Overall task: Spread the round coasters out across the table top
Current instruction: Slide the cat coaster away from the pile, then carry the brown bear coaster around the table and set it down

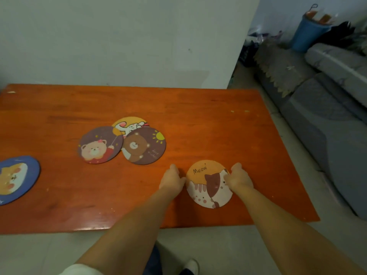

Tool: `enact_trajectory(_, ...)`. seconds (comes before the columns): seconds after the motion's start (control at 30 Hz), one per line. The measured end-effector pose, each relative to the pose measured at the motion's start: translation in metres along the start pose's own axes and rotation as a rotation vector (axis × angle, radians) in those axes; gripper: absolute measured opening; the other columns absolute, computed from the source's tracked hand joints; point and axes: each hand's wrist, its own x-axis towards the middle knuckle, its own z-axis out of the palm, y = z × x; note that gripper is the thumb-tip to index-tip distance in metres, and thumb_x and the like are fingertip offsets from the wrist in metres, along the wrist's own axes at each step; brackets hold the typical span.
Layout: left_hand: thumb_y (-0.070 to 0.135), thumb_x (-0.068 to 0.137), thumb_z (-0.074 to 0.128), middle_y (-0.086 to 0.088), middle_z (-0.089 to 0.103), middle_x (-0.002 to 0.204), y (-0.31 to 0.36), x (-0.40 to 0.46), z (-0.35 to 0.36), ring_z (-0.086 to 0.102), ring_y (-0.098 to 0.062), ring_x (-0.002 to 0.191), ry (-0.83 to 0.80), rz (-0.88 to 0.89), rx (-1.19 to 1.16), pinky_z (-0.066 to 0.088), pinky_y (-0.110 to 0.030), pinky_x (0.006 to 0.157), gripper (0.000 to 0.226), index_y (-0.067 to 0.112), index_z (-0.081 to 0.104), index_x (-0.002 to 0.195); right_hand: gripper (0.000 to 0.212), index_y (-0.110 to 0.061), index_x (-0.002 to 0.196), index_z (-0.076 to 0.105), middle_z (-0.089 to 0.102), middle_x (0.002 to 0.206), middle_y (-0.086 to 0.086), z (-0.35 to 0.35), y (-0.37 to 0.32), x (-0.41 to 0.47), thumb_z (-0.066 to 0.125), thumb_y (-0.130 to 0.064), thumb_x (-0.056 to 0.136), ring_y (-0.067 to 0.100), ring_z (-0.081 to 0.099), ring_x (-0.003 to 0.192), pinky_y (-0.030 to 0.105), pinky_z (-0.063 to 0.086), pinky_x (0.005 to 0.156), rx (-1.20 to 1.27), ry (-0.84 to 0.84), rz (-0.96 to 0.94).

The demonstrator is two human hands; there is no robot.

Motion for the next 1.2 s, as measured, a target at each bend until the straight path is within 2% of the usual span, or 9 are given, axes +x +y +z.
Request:
enact_trajectory(0.23, 0.019, 0.093, 0.055, -0.015, 0.058, 0.088, -0.055, 0.048, -0.099, 0.053, -0.03, 0.078, 0.187, -0.081, -0.082, 0.046, -0.04, 0.073, 0.014, 0.012, 0.049, 0.082, 0.017, -0.011, 0.107, 0.058, 0.066, 0.112, 0.013, 0.027, -0.11, 0.013, 0.049, -0.018, 0.096, 0.028, 0.063, 0.093, 0.038, 0.052, 0.077, 0.048, -0.006, -0.214)
enact_trajectory(0.37, 0.014, 0.093, 0.05, -0.027, 0.068, 0.106, -0.086, 0.082, -0.151, 0.063, -0.042, 0.1, 0.211, -0.155, -0.07, 0.047, -0.04, 0.074, 0.024, -0.005, 0.06, 0.105, 0.023, -0.007, 0.11, 0.062, 0.066, 0.117, 0.017, 0.057, -0.175, 0.021, 0.049, -0.016, 0.094, 0.034, 0.061, 0.108, 0.039, 0.051, 0.09, 0.064, -0.032, -0.233)
enact_trajectory(0.5, 0.005, 0.088, 0.05, -0.02, 0.057, 0.066, -0.095, 0.104, -0.167, 0.059, -0.044, 0.08, 0.176, -0.128, 0.01, 0.044, -0.043, 0.064, 0.037, 0.011, 0.038, 0.053, 0.03, -0.002, 0.116, 0.061, 0.063, 0.125, 0.02, 0.08, -0.211, 0.027, 0.054, -0.017, 0.091, 0.034, 0.059, 0.117, 0.037, 0.048, 0.094, 0.078, -0.05, -0.201)
enact_trajectory(0.73, -0.001, 0.084, 0.051, -0.011, 0.043, 0.053, -0.091, 0.119, -0.165, 0.053, -0.032, 0.069, 0.134, -0.251, -0.169, 0.047, -0.04, 0.064, 0.04, 0.01, 0.036, 0.048, 0.024, -0.001, 0.104, 0.067, 0.066, 0.121, 0.022, 0.091, -0.224, 0.04, 0.058, -0.019, 0.091, 0.035, 0.061, 0.113, 0.036, 0.05, 0.088, 0.073, -0.078, -0.083)
enact_trajectory(0.83, 0.004, 0.088, 0.051, -0.02, 0.057, 0.062, -0.082, 0.116, -0.165, 0.061, -0.037, 0.074, 0.106, -0.219, -0.195, 0.055, -0.043, 0.072, 0.028, 0.003, 0.054, 0.06, 0.022, -0.004, 0.104, 0.068, 0.066, 0.12, 0.018, 0.087, -0.221, 0.039, 0.056, -0.018, 0.093, 0.033, 0.06, 0.114, 0.036, 0.048, 0.091, 0.086, -0.079, -0.096)
enact_trajectory(0.9, 0.008, 0.092, 0.046, -0.023, 0.063, 0.072, -0.071, 0.116, -0.163, 0.062, -0.04, 0.076, 0.123, -0.182, -0.238, 0.053, -0.042, 0.068, 0.023, -0.004, 0.066, 0.095, 0.016, -0.008, 0.101, 0.065, 0.067, 0.118, 0.015, 0.083, -0.216, 0.037, 0.058, -0.019, 0.092, 0.031, 0.061, 0.111, 0.034, 0.047, 0.09, 0.139, -0.058, -0.104)
enact_trajectory(1.03, 0.008, 0.094, 0.044, -0.004, 0.04, 0.059, -0.039, 0.109, -0.147, 0.037, -0.02, 0.052, 0.174, -0.164, -0.324, 0.038, -0.038, 0.058, 0.024, 0.013, 0.046, 0.07, 0.003, -0.014, 0.092, 0.059, 0.067, 0.113, 0.015, 0.064, -0.195, 0.033, 0.058, -0.017, 0.091, 0.029, 0.061, 0.106, 0.027, 0.04, 0.077, 0.223, -0.011, -0.139)
enact_trajectory(1.1, 0.006, 0.091, 0.051, -0.006, 0.043, 0.063, -0.02, 0.099, -0.135, 0.037, -0.02, 0.054, 0.147, -0.14, -0.407, 0.036, -0.038, 0.063, 0.009, 0.01, 0.045, 0.086, 0.002, -0.015, 0.09, 0.056, 0.067, 0.111, 0.016, 0.048, -0.175, 0.033, 0.056, -0.016, 0.092, 0.03, 0.061, 0.103, 0.026, 0.037, 0.074, 0.269, 0.045, -0.131)
enact_trajectory(1.2, 0.009, 0.094, 0.053, -0.025, 0.06, 0.087, 0.013, 0.087, -0.108, 0.056, -0.035, 0.076, 0.067, -0.128, -0.433, 0.047, -0.047, 0.075, 0.024, 0.002, 0.054, 0.117, 0.004, -0.015, 0.089, 0.055, 0.067, 0.108, 0.016, 0.017, -0.13, 0.034, 0.055, -0.017, 0.093, 0.03, 0.061, 0.098, 0.027, 0.037, 0.072, 0.332, 0.121, -0.094)
